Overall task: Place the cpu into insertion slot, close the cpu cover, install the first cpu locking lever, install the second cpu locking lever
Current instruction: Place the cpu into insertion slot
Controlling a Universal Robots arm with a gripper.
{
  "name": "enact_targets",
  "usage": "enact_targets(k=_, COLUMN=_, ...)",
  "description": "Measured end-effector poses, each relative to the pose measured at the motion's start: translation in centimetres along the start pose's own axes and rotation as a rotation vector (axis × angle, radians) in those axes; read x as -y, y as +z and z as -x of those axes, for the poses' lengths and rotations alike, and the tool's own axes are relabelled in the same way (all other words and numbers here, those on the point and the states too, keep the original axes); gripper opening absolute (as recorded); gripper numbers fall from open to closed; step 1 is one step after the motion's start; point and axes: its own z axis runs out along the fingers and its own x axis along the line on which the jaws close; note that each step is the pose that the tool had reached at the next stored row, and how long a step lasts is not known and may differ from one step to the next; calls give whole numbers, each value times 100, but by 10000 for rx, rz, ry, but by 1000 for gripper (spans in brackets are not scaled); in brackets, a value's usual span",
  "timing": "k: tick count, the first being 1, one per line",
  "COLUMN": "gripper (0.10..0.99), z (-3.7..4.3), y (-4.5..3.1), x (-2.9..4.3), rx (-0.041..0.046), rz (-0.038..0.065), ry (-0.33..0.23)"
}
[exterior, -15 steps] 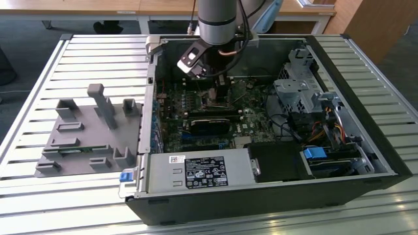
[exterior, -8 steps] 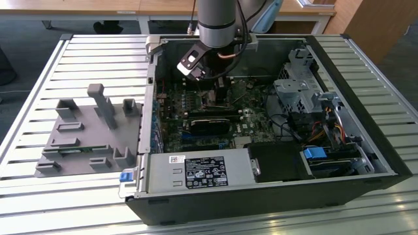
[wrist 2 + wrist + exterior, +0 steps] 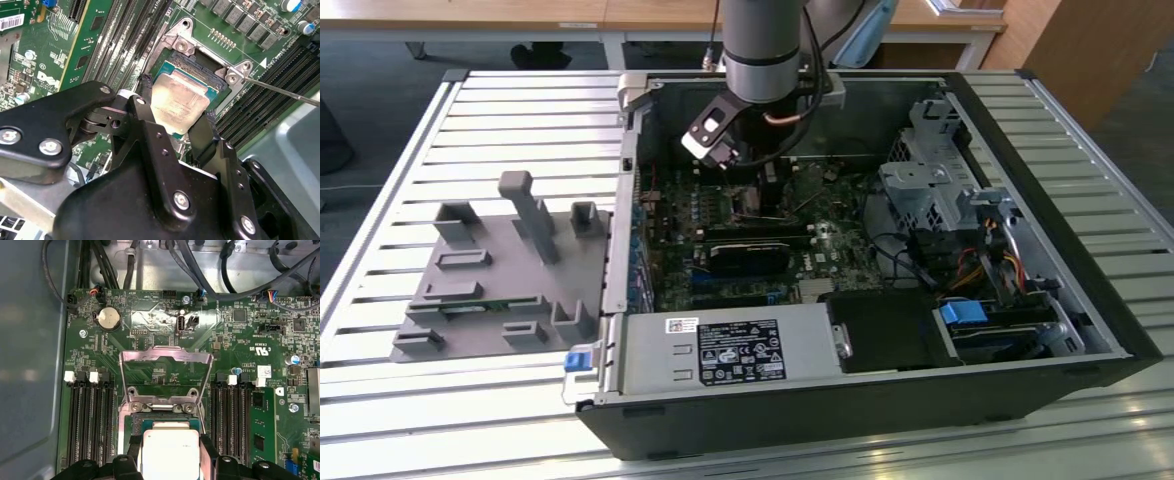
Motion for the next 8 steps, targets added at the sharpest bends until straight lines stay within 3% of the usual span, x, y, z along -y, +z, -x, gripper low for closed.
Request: enact_targets(k=8, gripper=541, z=-6, y=23, x=12, rx=4, rz=-1, ry=38)
